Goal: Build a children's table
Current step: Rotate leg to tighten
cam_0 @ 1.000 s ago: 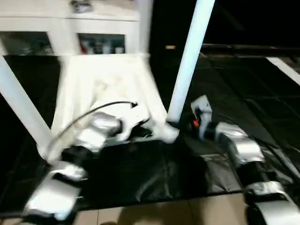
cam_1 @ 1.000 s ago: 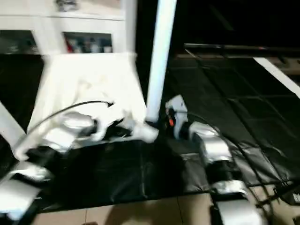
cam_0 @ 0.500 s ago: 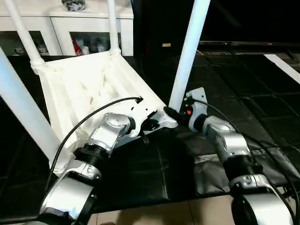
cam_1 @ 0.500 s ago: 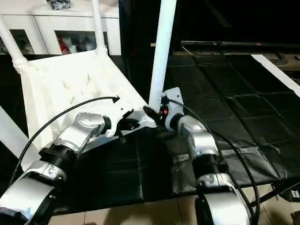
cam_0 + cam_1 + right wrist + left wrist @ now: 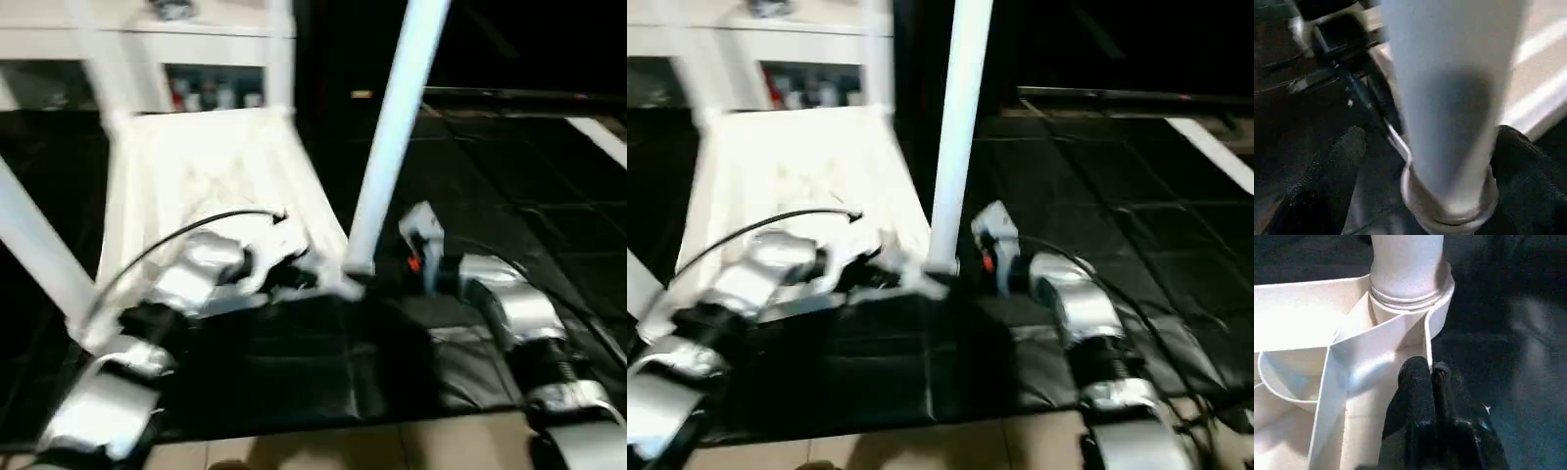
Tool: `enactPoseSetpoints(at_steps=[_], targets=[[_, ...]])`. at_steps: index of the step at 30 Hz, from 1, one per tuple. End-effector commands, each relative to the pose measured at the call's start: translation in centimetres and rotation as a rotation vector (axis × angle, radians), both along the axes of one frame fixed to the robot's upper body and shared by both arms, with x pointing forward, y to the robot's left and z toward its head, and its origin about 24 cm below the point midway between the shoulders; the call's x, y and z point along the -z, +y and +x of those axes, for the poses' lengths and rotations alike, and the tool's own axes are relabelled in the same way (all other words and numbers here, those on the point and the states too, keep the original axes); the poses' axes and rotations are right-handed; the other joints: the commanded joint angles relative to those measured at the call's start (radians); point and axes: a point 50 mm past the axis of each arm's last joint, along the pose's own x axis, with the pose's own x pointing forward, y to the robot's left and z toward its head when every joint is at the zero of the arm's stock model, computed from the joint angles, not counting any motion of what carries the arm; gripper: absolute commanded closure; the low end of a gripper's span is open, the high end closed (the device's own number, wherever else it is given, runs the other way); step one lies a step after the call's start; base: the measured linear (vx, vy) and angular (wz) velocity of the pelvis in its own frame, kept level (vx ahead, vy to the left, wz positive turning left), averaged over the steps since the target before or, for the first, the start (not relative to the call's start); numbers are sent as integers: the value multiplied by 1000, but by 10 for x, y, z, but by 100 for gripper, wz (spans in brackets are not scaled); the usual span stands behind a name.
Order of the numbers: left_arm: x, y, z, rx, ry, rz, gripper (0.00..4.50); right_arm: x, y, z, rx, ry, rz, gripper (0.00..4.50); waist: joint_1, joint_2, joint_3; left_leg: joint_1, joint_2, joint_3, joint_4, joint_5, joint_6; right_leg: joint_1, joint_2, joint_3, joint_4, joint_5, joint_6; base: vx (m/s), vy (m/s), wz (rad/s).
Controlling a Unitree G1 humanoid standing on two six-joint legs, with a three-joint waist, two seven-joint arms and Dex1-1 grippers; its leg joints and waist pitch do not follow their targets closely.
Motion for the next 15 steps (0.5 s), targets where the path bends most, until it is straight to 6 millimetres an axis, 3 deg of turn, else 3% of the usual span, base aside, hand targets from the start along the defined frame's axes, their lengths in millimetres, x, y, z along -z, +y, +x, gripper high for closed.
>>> enactPoseSetpoints(at_steps=[1, 5, 8, 15], targets=[[-10, -16, -4, 135, -45, -19, 450, -10, -3, 1, -39, -38, 10, 38, -1, 8, -70, 13, 41, -9, -57, -146, 54, 54, -80, 61, -64, -159, -201, 0, 0, 0], [-11, -13, -7, 209, -43, 1, 450, -12, -8, -4, -132, -35, -7, 38, 13, 7, -69, 10, 41, -10, -57, -168, 39, 57, -83, 60, -66, -191, -192, 0, 0, 0], [-11, -11, -12, 282, -15, 12, 450, -11, -10, -6, -188, -34, -35, 38, 15, 5, -69, 8, 40, -10, -58, -173, 33, 58, -85, 61, -67, -205, -184, 0, 0, 0], [-8, -10, -15, 335, -12, 51, 450, -13, -11, -8, -270, -1, -30, 105, 19, 1, -69, 7, 41, -11, -56, -163, 36, 56, -85, 61, -66, -220, -178, 0, 0, 0]])
